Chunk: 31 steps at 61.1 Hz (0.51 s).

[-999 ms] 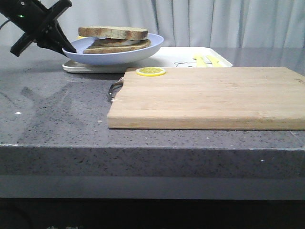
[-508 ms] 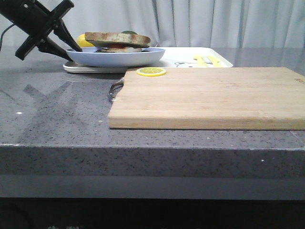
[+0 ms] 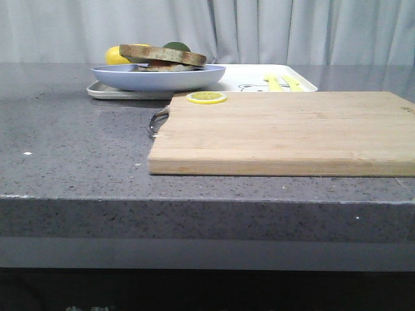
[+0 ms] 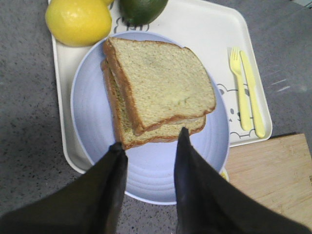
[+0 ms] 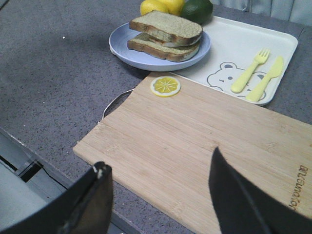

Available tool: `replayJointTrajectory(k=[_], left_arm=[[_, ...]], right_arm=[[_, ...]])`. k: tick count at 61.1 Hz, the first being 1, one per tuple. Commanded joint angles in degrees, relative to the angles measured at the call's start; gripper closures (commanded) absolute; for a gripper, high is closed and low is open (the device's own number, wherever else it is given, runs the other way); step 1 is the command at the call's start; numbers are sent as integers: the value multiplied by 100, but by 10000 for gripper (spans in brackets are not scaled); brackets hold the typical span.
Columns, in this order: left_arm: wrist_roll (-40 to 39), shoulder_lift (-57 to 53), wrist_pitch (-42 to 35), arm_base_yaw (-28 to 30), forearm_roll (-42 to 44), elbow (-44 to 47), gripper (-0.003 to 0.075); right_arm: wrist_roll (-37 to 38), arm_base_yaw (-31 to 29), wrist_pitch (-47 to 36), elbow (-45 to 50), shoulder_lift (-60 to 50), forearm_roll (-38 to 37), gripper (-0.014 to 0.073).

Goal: Place bread and move sandwich to tray

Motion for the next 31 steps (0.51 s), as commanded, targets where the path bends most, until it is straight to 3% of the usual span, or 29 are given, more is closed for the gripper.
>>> replayJointTrajectory(k=[1,15,31], left_arm=[[124,-716,-137,-37,-64,-89,471],[597,-1791,-295,-37,190,836,471],[1100,-3290,-1202,-37,485,3063,471]], right_arm=[[10,-36,-389,-141,-1,30,138],[10,-36,-389,-141,-1,30,138],[10,-36,-389,-141,-1,30,138]])
